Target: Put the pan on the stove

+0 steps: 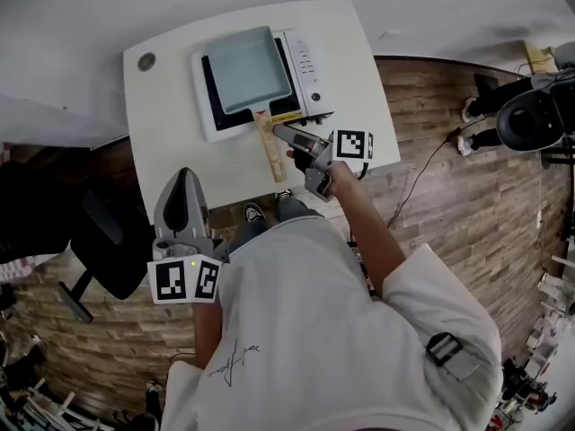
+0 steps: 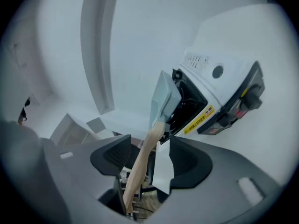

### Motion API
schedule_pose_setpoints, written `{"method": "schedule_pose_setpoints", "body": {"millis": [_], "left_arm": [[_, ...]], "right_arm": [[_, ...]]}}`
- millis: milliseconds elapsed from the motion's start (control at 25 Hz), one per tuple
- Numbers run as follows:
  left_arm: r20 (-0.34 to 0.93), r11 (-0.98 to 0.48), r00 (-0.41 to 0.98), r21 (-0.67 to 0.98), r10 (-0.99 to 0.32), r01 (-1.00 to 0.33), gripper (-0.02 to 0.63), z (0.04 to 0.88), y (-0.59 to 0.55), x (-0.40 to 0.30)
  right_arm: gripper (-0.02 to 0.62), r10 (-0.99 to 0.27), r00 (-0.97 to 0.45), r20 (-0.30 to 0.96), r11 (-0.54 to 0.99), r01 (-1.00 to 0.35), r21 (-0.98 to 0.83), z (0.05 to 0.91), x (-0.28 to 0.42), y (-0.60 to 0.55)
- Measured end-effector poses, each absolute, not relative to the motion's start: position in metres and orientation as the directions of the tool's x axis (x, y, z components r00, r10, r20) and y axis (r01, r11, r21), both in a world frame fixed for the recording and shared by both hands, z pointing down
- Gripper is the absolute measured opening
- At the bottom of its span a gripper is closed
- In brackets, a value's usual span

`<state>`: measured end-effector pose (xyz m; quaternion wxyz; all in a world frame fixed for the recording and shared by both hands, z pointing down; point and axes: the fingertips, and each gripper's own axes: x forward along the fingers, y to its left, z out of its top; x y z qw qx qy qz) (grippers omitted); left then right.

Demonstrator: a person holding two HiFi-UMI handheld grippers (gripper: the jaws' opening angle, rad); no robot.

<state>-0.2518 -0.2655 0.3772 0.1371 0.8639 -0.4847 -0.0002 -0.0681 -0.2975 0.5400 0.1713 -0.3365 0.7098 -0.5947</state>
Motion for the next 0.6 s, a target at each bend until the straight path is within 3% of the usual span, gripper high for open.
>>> {"method": "schedule_pose_setpoints", "body": {"millis": [200,400,600], "left_arm": [[0.118,-0.566,0.6,0.233,-0.791,-0.791,0.008,0.374,-0.262,-0.25],[0.12,-0.624,0.654,0.213,-0.747,-0.752,0.008,0.371,-0.261,-0.248],[0.087,-0.651,0.674,0.197,-0.733,-0.733,0.008,0.359,-0.258,-0.26]], "right_arm": [[0.219,-0.802,-0.537,0.261,0.001,-0.438,-0.899,0.519,-0.031,-0.274],[0.099,-0.87,-0.428,0.246,0.065,-0.593,-0.802,0.465,-0.017,-0.254],[0.021,-0.918,-0.315,0.24,0.109,-0.784,-0.612,0.416,-0.013,-0.229]]}}
